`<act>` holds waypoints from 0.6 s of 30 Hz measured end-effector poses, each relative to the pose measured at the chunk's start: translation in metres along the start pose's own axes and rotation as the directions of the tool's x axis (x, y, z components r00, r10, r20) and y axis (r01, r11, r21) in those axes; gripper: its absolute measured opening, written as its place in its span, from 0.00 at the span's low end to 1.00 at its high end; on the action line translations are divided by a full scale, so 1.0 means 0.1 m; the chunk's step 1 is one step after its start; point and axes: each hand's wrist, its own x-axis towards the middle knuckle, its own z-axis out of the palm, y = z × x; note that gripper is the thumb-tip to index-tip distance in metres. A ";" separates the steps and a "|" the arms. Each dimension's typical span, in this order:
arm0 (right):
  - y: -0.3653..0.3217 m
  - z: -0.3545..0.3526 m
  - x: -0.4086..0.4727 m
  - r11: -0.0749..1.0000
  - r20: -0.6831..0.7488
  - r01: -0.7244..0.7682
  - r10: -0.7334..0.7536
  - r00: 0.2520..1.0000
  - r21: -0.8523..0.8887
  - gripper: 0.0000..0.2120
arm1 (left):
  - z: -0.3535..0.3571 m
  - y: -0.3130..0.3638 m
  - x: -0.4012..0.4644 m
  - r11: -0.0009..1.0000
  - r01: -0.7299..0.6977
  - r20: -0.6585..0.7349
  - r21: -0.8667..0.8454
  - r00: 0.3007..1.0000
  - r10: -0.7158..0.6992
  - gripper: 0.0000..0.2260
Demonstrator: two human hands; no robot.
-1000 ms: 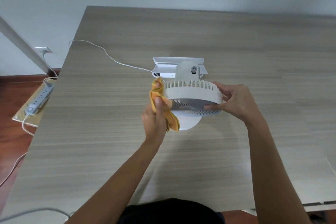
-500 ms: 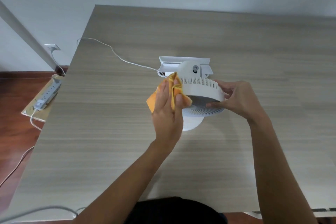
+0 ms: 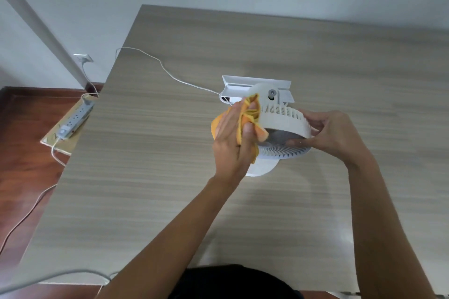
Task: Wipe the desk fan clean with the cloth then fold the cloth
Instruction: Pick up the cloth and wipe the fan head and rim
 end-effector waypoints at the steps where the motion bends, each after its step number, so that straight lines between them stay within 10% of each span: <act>1: 0.00 -0.01 0.01 1.000 0.011 -0.015 0.015 1.000 0.016 0.38 | -0.01 -0.04 -0.02 0.996 0.088 -0.020 -0.013 0.996 -0.088 0.17; 7: -0.01 -0.05 0.10 0.996 0.069 -0.071 0.067 0.995 0.048 0.42 | -0.07 -0.33 -0.09 0.734 0.622 -0.077 -0.272 0.747 -0.661 0.23; 18: -0.13 -0.28 0.33 0.992 0.203 -0.127 0.120 0.972 0.022 0.37 | 0.02 -0.52 -0.12 0.376 0.833 0.086 -0.405 0.445 -0.892 0.23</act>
